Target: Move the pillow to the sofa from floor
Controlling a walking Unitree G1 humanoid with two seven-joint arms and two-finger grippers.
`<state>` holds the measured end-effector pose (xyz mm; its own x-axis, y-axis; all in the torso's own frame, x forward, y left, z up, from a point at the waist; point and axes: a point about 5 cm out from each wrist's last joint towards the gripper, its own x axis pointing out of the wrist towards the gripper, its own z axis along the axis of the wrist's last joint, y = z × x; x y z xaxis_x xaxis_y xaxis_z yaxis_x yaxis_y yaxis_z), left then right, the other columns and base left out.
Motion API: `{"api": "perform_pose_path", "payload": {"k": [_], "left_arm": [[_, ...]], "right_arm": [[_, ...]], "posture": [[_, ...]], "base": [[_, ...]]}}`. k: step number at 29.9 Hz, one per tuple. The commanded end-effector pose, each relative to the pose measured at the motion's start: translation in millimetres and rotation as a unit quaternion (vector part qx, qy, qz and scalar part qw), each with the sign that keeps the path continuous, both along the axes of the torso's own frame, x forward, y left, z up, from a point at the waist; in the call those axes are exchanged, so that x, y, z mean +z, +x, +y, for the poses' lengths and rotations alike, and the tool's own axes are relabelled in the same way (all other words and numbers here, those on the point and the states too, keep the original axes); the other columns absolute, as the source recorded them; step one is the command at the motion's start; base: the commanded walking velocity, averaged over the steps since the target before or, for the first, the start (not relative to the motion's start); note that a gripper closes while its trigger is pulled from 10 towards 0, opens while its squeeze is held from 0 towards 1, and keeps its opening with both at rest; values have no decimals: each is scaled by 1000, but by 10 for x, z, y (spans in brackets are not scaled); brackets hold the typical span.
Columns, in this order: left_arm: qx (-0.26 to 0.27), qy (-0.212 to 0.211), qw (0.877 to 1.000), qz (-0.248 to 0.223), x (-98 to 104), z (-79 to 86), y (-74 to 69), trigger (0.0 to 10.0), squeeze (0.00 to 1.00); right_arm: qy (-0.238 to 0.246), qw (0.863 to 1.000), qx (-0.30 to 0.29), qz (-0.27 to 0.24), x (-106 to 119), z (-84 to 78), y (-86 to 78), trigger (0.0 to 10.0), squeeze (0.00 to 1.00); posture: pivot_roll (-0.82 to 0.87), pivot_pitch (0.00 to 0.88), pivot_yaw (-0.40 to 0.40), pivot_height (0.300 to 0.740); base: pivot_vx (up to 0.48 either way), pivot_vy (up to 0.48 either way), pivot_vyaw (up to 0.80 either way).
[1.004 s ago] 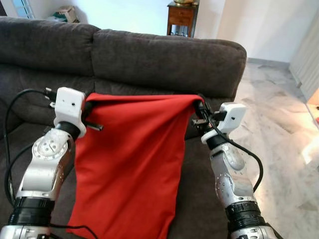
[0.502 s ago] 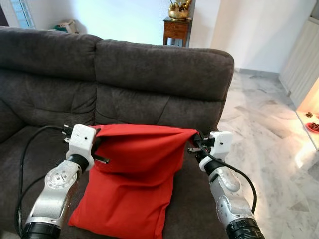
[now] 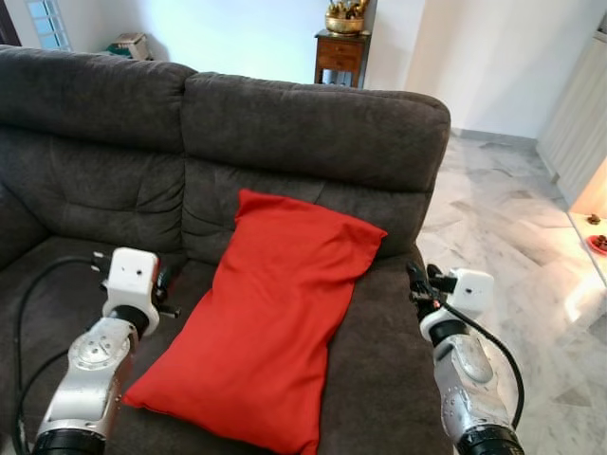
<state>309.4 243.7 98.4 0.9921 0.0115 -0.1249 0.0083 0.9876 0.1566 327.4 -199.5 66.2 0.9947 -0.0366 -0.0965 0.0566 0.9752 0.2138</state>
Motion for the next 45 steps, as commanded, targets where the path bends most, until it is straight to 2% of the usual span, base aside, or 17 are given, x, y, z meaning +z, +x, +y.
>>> {"api": "perform_pose_path", "payload": {"k": [1, 3, 4, 8, 9, 12, 13, 15, 19, 21, 24, 27, 33, 45], "left_arm": [[27, -21, 998, 47, -277, 67, -69, 10000, 0], [58, -23, 992, 108, -571, 135, -193, 10000, 0], [75, -24, 983, 164, -829, 163, -352, 10000, 0], [93, -17, 967, 238, -1148, 164, -617, 10000, 0], [91, -10, 957, 273, -1287, 128, -750, 10000, 0], [64, 29, 947, 312, -1431, 46, -891, 10000, 0], [39, 58, 938, 339, -1525, -19, -983, 10000, 0], [19, 76, 932, 355, -1587, -78, -1047, 10000, 0], [16, 69, 923, 379, -1678, -164, -1146, 10000, 0], [16, 57, 917, 393, -1727, -214, -1208, 10000, 0], [20, 51, 912, 406, -1777, -251, -1287, 10000, 0], [19, 53, 910, 411, -1790, -250, -1308, 10000, 0], [34, 42, 910, 411, -1799, -190, -1361, 10000, 0], [48, 33, 897, 437, -1896, -141, -1621, 10000, 0]], "right_arm": [[-2, 997, -47, 55, -246, -205, -172, 10000, 0], [-5, 991, -74, 111, -473, -324, -354, 10000, 0], [-7, 983, -93, 159, -669, -404, -543, 10000, 0], [-23, 970, -101, 220, -909, -465, -819, 10000, 0], [-24, 963, -108, 247, -1015, -491, -960, 10000, 0], [-16, 951, -124, 282, -1137, -514, -1130, 10000, 0], [-14, 944, -133, 302, -1203, -514, -1225, 10000, 0], [-15, 938, -139, 317, -1253, -508, -1300, 10000, 0], [-5, 926, -167, 339, -1330, -528, -1445, 10000, 0], [-1, 914, -184, 361, -1378, -547, -1538, 10000, 0], [25, 907, -199, 369, -1424, -506, -1602, 10000, 0], [37, 907, -204, 367, -1430, -492, -1607, 10000, 0], [40, 913, -149, 378, -1465, -359, -1593, 10000, 0], [38, 914, -139, 379, -1460, -381, -1592, 10000, 0]], "posture": [[113, 0, -8, 740], [110, 0, -4, 740], [105, 0, -1, 740], [78, 0, 20, 740], [78, 0, 20, 740], [66, 0, 32, 740], [55, 0, 38, 740], [50, 0, 40, 740], [47, 0, 45, 740], [47, 0, 45, 740], [34, 0, 51, 740], [41, 0, 53, 740], [33, 0, 49, 740], [46, 0, 37, 740]], "base": [[0, 0, 0], [0, 0, 0], [0, 0, 0], [0, 0, 0], [0, 0, 0], [0, 0, 0], [0, 0, 0], [0, 0, 0], [0, 0, 0], [0, 0, 0], [0, 0, 0], [0, 0, 0], [0, 0, 0], [0, 0, 0]]}}
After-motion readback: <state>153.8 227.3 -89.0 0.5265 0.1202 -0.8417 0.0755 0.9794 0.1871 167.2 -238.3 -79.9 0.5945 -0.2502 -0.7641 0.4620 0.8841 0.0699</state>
